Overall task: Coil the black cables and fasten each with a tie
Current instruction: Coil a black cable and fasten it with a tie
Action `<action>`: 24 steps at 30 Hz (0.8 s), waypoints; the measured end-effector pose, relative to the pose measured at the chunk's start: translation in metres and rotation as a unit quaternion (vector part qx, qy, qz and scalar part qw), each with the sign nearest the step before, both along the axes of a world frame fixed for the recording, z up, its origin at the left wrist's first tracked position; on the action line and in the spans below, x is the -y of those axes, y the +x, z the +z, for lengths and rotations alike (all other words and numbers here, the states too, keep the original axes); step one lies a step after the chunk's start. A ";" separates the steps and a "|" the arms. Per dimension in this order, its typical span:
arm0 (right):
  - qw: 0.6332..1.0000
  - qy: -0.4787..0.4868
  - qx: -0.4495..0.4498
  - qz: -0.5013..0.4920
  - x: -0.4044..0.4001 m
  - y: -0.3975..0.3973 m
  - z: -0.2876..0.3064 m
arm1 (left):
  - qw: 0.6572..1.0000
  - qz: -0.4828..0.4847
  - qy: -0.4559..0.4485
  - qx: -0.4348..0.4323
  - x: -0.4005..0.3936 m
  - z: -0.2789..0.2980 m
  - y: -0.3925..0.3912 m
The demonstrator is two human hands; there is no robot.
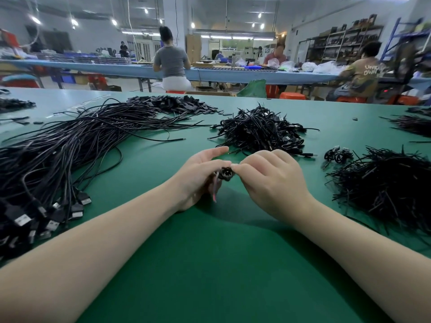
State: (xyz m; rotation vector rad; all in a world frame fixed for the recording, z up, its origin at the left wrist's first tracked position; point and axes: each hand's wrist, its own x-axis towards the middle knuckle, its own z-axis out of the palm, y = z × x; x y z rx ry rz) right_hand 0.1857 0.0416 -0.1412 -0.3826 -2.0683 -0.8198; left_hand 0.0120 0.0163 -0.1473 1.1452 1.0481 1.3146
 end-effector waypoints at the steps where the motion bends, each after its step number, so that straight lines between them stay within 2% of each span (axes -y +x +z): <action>1: 0.999 -0.033 0.007 0.000 0.001 -0.001 -0.001 | 1.000 0.009 0.002 -0.004 0.000 -0.001 0.001; 3: 0.985 -0.171 -0.025 -0.005 0.004 -0.003 0.000 | 0.999 0.048 0.012 -0.012 -0.001 -0.004 0.004; 5: 0.949 -0.300 -0.088 -0.028 0.001 -0.002 0.011 | 0.994 0.101 0.024 -0.022 -0.002 -0.005 0.005; 7: 0.929 -0.328 -0.148 -0.086 -0.019 0.002 0.031 | 0.990 0.133 0.034 -0.041 -0.004 -0.007 0.004; 9: 0.902 -0.349 -0.190 -0.168 -0.055 0.007 0.058 | 0.981 0.150 0.062 -0.111 -0.002 -0.008 0.003; 10: 0.875 -0.400 -0.179 -0.205 -0.072 0.008 0.071 | 0.970 0.161 0.086 -0.158 0.000 -0.010 0.004; 12: 0.795 -0.531 -0.113 -0.271 -0.090 0.006 0.078 | 0.941 0.199 0.137 -0.237 0.006 -0.012 0.007; 13: 0.773 -0.546 -0.104 -0.306 -0.089 0.002 0.071 | 0.923 0.225 0.158 -0.268 0.008 -0.010 0.008; 14: 0.779 -0.520 -0.117 -0.329 -0.082 -0.003 0.060 | 0.904 0.254 0.173 -0.297 0.009 -0.006 0.006; 16: 0.836 -0.431 -0.159 -0.300 -0.059 -0.014 0.028 | 0.866 0.315 0.190 -0.340 0.004 0.013 -0.009; 18: 0.860 -0.419 -0.127 -0.262 -0.037 -0.024 -0.006 | 0.840 0.359 0.144 -0.381 -0.005 0.039 -0.040; 19: 0.852 -0.438 -0.105 -0.265 -0.033 -0.025 -0.018 | 0.818 0.367 0.090 -0.433 -0.009 0.051 -0.058; 20: 0.838 -0.464 -0.092 -0.273 -0.034 -0.025 -0.025 | 0.778 0.366 0.021 -0.509 -0.010 0.062 -0.078; 22: 0.817 -0.502 -0.093 -0.268 -0.036 -0.020 -0.026 | 0.638 0.351 -0.118 -0.675 -0.002 0.074 -0.118; 23: 0.816 -0.510 -0.106 -0.251 -0.038 -0.018 -0.025 | 0.570 0.337 -0.190 -0.725 0.005 0.077 -0.137; 24: 0.814 -0.518 -0.119 -0.233 -0.038 -0.018 -0.023 | 0.517 0.319 -0.260 -0.751 0.014 0.078 -0.154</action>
